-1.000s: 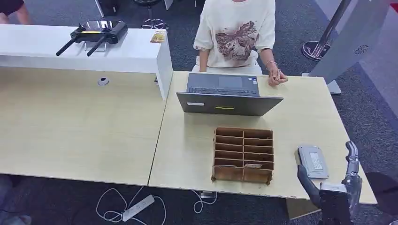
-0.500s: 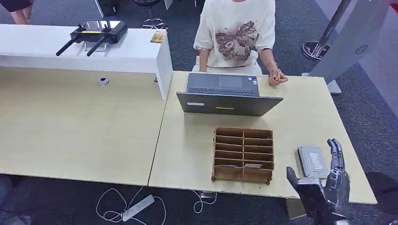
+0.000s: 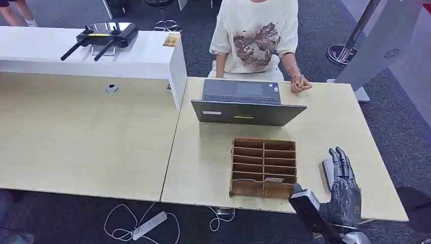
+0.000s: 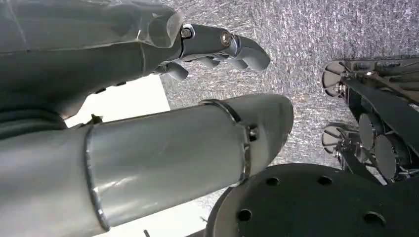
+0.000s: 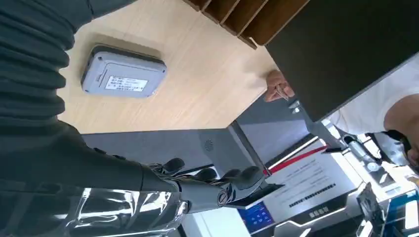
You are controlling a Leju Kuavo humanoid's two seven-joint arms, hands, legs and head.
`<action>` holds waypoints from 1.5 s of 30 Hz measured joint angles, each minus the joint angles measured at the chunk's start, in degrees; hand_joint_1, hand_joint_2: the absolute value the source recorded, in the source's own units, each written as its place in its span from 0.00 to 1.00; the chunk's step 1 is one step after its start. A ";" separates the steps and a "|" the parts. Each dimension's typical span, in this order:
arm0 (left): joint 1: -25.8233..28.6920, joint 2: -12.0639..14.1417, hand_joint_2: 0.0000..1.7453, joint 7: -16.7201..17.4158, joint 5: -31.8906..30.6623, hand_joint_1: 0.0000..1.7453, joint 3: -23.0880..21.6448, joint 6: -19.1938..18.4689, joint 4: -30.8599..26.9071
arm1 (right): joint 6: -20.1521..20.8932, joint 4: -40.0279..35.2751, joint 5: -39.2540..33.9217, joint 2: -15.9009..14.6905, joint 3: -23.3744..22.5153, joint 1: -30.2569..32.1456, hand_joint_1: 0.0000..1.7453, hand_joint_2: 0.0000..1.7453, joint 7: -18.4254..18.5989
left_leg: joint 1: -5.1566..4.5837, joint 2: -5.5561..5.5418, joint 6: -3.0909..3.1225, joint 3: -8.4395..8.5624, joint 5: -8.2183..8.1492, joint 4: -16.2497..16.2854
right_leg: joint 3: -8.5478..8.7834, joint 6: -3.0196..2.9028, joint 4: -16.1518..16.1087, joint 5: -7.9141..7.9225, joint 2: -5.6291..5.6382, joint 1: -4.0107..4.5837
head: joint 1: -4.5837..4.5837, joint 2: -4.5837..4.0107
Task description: Pass the card to the sensor for recognition and then transmit it.
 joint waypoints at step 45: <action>-0.46 0.28 0.00 -0.15 8.79 0.00 -8.96 -0.48 0.26 | -1.66 5.57 20.09 -6.36 8.57 -2.77 0.10 1.00 12.44 | 0.00 0.00 0.00 0.00 0.00 0.00 | 0.01 0.00 0.00 0.00 0.00 0.00 | 0.00 0.00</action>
